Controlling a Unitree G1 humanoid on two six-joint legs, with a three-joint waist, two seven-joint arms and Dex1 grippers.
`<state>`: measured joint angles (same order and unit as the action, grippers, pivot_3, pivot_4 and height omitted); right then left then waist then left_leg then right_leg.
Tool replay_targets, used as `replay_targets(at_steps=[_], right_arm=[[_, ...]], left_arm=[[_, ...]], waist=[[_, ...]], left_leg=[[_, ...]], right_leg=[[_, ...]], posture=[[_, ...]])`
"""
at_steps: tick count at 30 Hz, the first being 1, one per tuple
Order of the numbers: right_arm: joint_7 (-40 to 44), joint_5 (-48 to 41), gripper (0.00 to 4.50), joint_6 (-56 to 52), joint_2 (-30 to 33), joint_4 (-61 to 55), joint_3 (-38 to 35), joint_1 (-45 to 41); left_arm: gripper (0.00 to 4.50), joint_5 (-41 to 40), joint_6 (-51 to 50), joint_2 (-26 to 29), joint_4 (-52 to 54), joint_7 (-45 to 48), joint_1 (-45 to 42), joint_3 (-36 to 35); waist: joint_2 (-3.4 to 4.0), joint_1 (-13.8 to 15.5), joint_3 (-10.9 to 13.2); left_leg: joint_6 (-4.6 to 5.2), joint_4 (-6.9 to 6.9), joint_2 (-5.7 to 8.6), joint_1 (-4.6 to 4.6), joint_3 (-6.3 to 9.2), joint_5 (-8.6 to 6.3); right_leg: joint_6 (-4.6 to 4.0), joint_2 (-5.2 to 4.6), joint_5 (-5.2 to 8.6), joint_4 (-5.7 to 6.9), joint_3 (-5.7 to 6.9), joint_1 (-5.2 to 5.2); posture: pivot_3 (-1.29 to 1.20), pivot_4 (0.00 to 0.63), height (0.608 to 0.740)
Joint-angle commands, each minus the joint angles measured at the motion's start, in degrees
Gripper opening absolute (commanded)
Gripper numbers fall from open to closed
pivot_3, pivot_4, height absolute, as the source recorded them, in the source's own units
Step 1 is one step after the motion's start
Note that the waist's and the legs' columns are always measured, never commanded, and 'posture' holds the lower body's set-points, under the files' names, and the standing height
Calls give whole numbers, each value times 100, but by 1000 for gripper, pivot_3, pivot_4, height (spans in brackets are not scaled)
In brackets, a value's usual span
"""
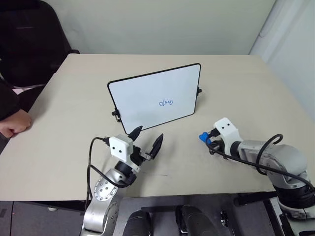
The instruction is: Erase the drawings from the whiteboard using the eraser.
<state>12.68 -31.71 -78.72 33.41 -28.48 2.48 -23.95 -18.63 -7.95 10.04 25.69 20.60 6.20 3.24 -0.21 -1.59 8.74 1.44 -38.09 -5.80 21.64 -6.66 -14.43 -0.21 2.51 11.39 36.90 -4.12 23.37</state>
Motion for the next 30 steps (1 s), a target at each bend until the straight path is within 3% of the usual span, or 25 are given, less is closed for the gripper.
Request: replay_targets(at_steps=[1,6,12,18,30], right_arm=[[200,-47,118,726,-211,-191,-586,-214],[397,-411,118,1379,-1026,30,-901,-671],[469,225,118,2438,-1632,1148,-201,-1129],[655,667,118,3165,-2028,1969,302,-1359],[675,1137,118,3572,-2468,2728,518,-1577]], left_arm=[[4500,-20,85,-30,172,-63,35,-73],[4500,-105,96,-5,147,-91,24,-245],[4500,-166,72,47,131,-92,-12,-422],[4500,-175,35,84,236,-98,27,-490],[4500,-275,20,91,352,-115,141,-563]], waist=[[0,1,0],[0,-17,0],[0,-15,0],[0,-11,0],[0,-35,0]], left_leg=[[0,1,0,1,0,0],[0,3,0,2,0,0],[1,2,-4,0,2,1],[1,1,-4,13,2,1],[-1,-8,-13,26,0,4]], right_leg=[[0,1,0,0,0,2],[-2,4,1,1,-6,5],[-6,7,-3,2,-11,36],[-48,2,-37,4,-19,52],[-70,-1,-54,7,-22,66]], posture=[[0,150,735],[0,150,735],[0,150,735],[0,150,735],[0,150,735]])
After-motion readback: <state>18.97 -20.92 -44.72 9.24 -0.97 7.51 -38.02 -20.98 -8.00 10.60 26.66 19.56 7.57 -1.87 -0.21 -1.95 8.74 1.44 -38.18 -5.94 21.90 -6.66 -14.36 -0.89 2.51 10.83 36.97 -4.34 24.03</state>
